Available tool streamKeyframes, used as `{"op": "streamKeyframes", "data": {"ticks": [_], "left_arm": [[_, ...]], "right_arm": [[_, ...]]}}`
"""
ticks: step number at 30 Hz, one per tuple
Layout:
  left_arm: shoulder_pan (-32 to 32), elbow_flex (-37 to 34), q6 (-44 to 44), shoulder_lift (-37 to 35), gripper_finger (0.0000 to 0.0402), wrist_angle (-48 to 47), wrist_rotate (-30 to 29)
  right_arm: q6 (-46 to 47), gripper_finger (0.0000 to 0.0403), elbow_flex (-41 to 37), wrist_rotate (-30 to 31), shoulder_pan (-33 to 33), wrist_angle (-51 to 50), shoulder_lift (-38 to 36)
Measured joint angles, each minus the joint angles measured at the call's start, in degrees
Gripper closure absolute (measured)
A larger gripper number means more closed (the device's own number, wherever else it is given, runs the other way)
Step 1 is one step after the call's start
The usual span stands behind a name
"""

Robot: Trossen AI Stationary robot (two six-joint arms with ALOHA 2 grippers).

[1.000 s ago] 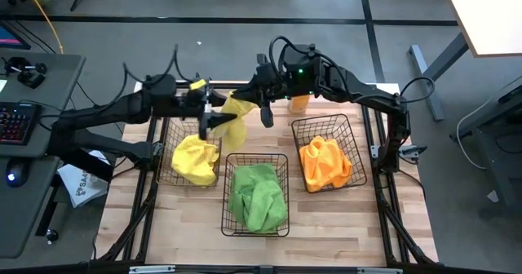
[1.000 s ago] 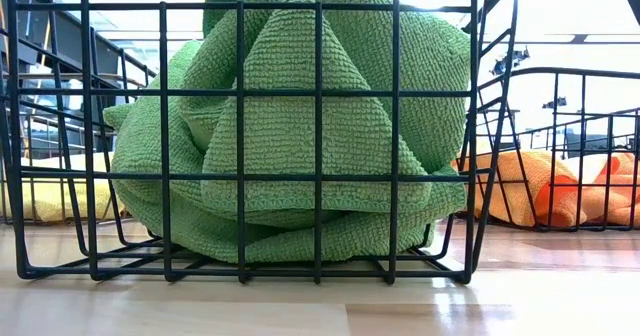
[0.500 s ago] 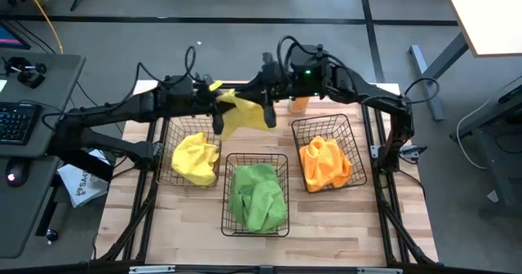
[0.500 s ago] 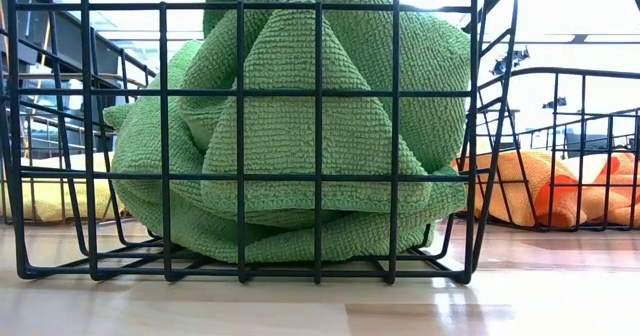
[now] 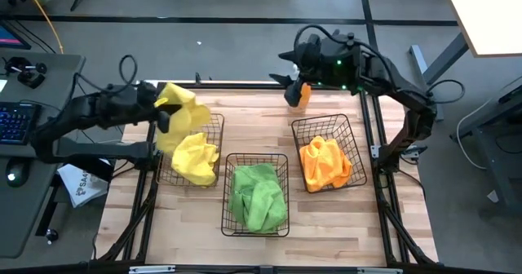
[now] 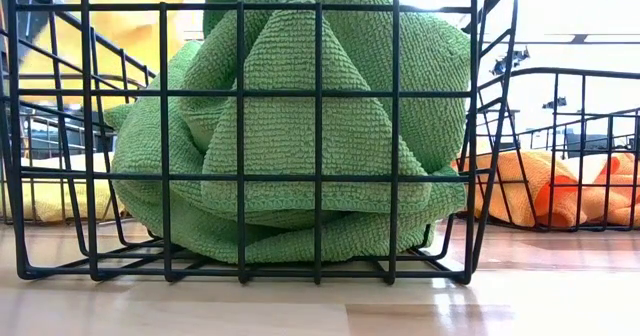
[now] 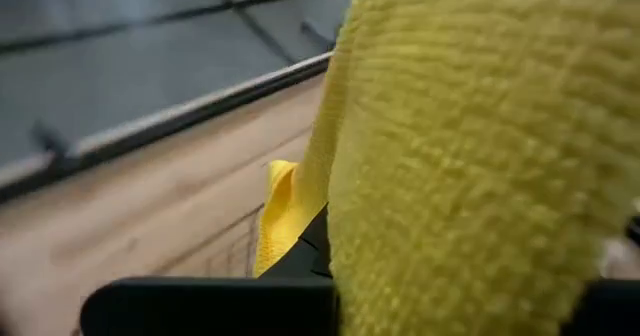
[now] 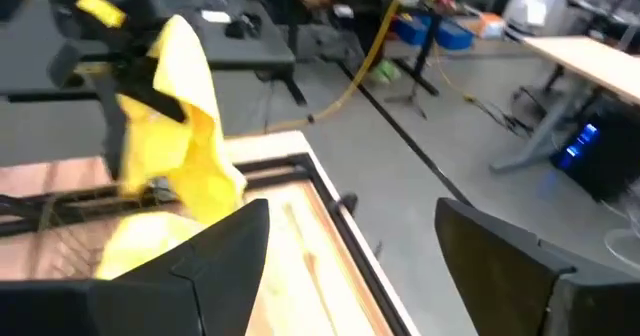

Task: Sort microfiber towel by color & place in baskets
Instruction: Put the yellow towel into the left wire basket

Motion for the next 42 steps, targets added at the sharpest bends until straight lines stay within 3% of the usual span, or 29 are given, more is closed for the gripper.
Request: {"op": "streamKeyframes", "data": {"ticks": [7, 11, 21, 30, 37, 42], "left_arm": [[-4.94, -12.75, -15.73, -4.49, 0.0401, 0.17, 0.51], [-8.04, -20.5, -20.42, -4.42, 0.0401, 6.28, 3.71], [-12.53, -34.8, -38.15, 1.57, 0.0401, 16.35, 5.82], [-12.53, -37.3, -45.54, 13.74, 0.0401, 19.46, -1.56], [-12.51, -37.28, -42.73, 23.99, 0.039, 19.86, 5.46], [-12.47, -36.83, -40.78, 26.11, 0.0357, 19.59, 9.22]], "right_arm": [[0.65, 0.0124, -0.08, 0.62, -2.19, -3.55, 0.19], [0.99, 0.0126, -0.15, 0.62, -2.87, -5.32, 0.31], [2.09, 0.0126, -0.17, 0.64, -3.72, -10.66, 0.31], [2.13, 0.0126, -0.17, 0.63, -3.79, -12.23, 0.31], [1.68, 0.0126, -0.17, 0.64, -3.79, -13.96, 0.31], [1.53, 0.0126, -0.17, 0.62, -3.79, -14.82, 0.31]]}}
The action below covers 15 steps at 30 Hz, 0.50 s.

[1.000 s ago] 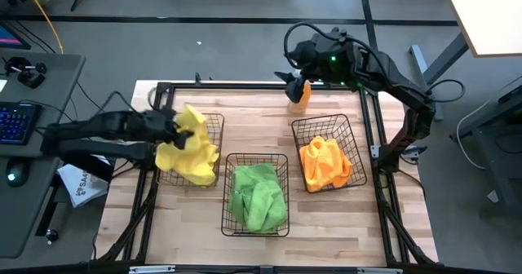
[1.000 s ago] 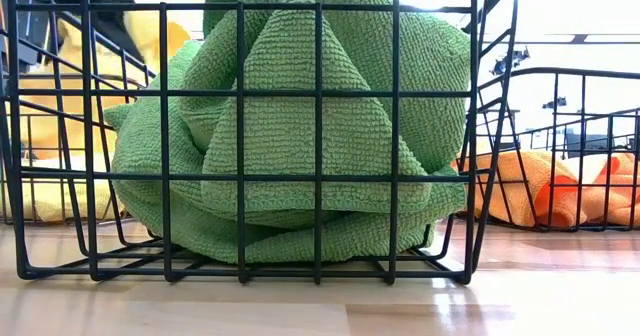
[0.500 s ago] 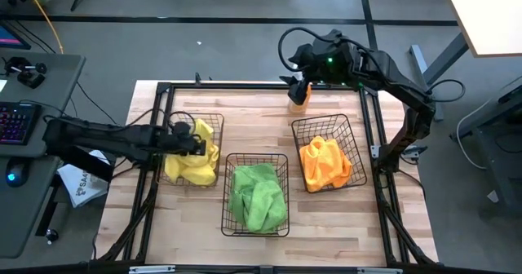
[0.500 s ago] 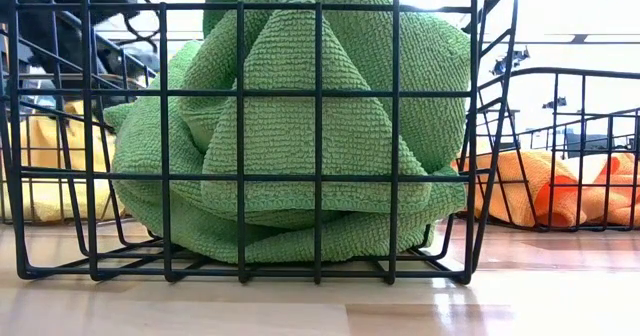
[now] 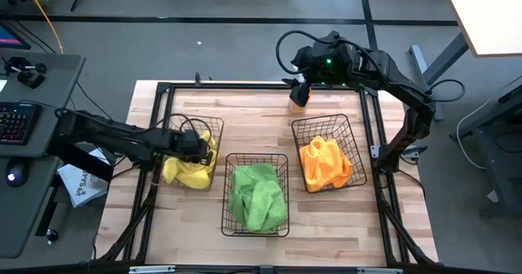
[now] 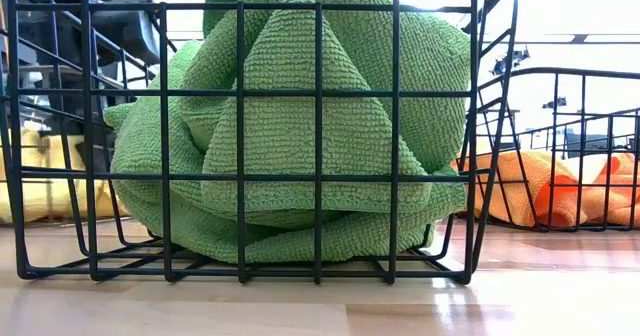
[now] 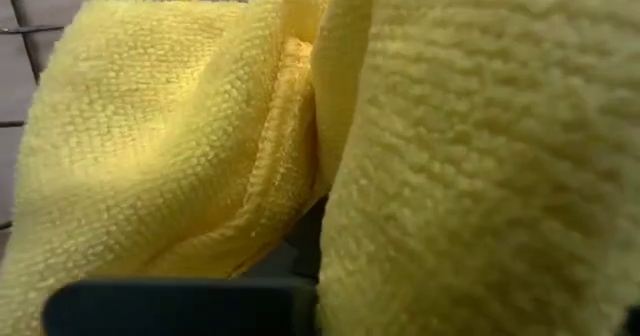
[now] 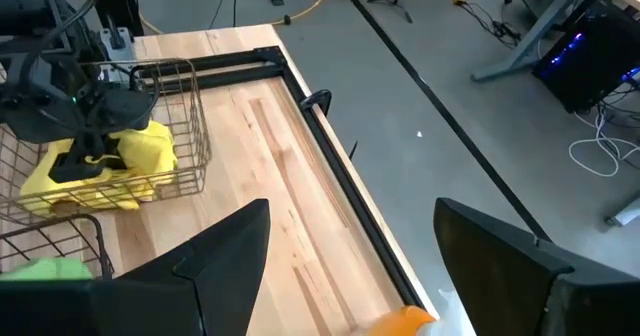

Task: Sort microfiber towel by color & place in baskets
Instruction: Put the yellow towel into the left wire basket

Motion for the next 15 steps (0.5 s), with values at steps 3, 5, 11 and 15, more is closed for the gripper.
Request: {"op": "streamKeyframes", "data": {"ticks": [3, 5, 11, 15], "left_arm": [[0.0, 2.32, 2.99, -0.5, 0.0335, -2.66, 0.75], [0.36, 4.79, 6.29, -1.01, 0.0321, -4.88, 0.22], [2.32, 12.58, 16.79, -1.75, 0.0281, -11.86, -2.99], [3.99, 17.66, 23.22, -1.7, 0.0257, -15.94, -2.79]], "right_arm": [[-0.09, 0.0126, 0.0, 0.01, 0.0, -0.22, 0.0], [-0.49, 0.0126, 0.0, 0.0, 0.01, -0.53, -0.06], [-0.9, 0.0126, -0.02, -0.04, 0.0, -0.81, -0.82], [-0.9, 0.0126, -0.02, -0.09, 0.02, -0.96, -1.55]]}}
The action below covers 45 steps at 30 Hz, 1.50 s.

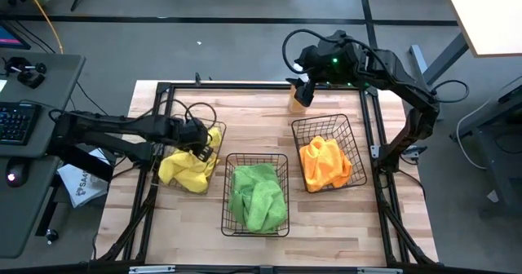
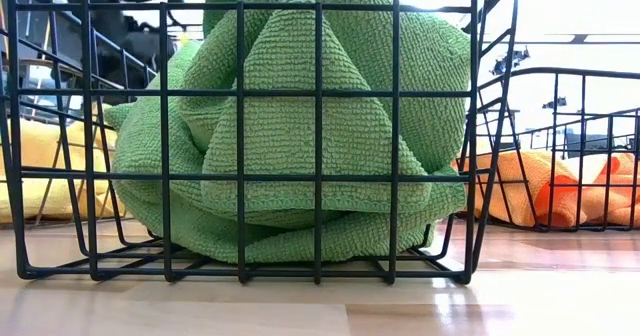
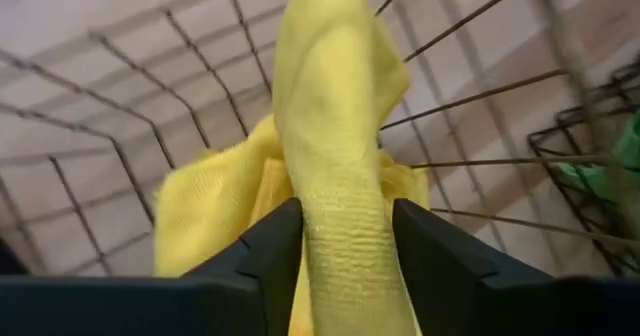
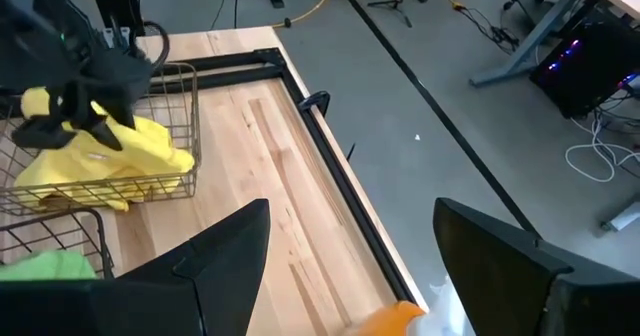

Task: Sort microfiber towel by color & place in baskets
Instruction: Put the yellow towel into the left wire basket, then adjust the left wire basket

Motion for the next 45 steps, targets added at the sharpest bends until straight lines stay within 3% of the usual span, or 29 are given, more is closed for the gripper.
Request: {"op": "streamKeyframes", "data": {"ticks": [7, 11, 13, 16, 21, 27, 45], "left_arm": [[3.57, 10.78, 13.54, -0.02, 0.0231, -7.95, -1.47], [5.67, 14.93, 25.27, -0.02, 0.0229, -4.0, -2.64], [6.87, 15.09, 32.38, 0.08, 0.0232, -0.17, 0.64], [7.48, 15.09, 41.93, 2.08, 0.0265, 2.02, 3.46], [6.87, 15.05, 54.62, 7.52, 0.0386, 3.49, 4.24], [7.53, 14.36, 70.41, 11.13, 0.0399, 3.98, 3.19], [17.9, 11.2, 79.93, 14.49, 0.0401, 16.91, 6.69]], "right_arm": [[1.51, 0.0126, 0.0, -0.11, 0.02, 0.01, -1.11], [1.51, 0.0126, 0.0, -0.22, 0.02, 0.16, -1.24], [1.72, 0.0126, 0.0, -0.35, 0.01, 0.16, -1.24], [3.21, 0.0126, 0.0, -0.35, 0.0, 0.82, -1.24], [6.39, 0.0126, 0.0, -0.35, 0.04, 0.8, -1.2], [9.85, 0.0126, 0.0, 0.07, 0.04, -0.38, -1.18], [14.4, 0.0126, 0.0, 0.11, 0.04, -0.32, -1.16]]}}
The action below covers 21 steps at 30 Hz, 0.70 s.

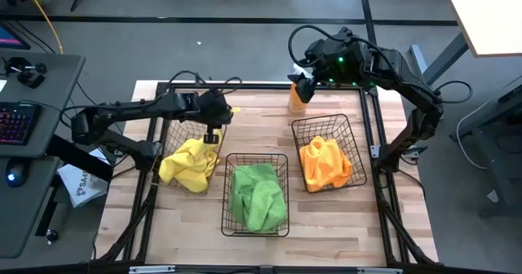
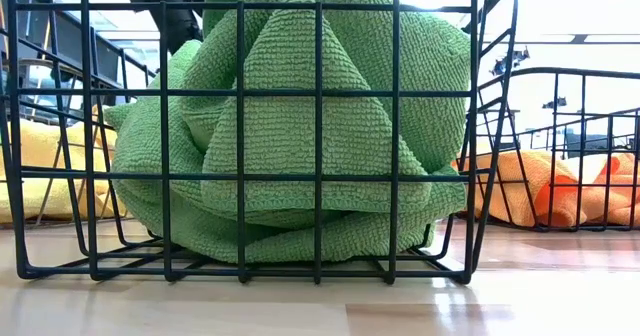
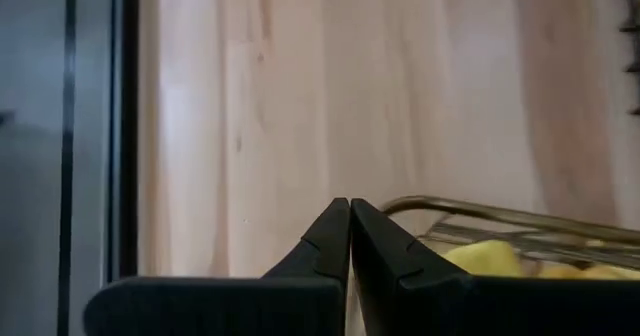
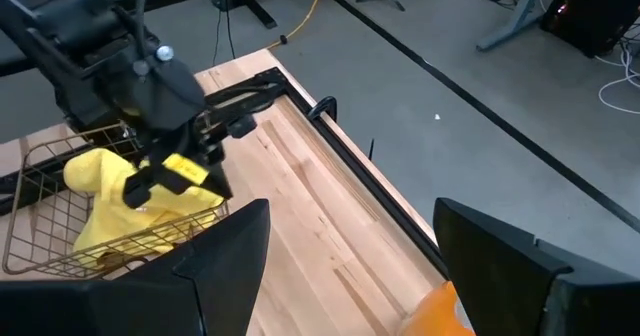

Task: Sort microfiber towel by color & place in baskets
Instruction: Adjust the left wire basket

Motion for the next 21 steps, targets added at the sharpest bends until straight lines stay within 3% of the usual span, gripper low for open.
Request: {"op": "streamKeyframes", "data": {"ticks": [6, 14, 21], "left_arm": [[3.08, 0.0, -0.3, -0.32, 0.0401, -0.11, -0.06], [2.98, -0.05, -6.64, -9.19, 0.0401, -5.5, 8.38], [2.81, -6.73, -5.02, -6.63, 0.0401, -1.8, 10.53]], "right_arm": [[0.02, 0.0126, 0.0, 0.0, 0.0, 0.01, 0.0], [0.04, 0.0126, 0.0, 0.02, 0.0, -0.01, 0.0], [-0.42, 0.0126, 0.0, 0.05, -0.04, 0.0, 0.02]]}}
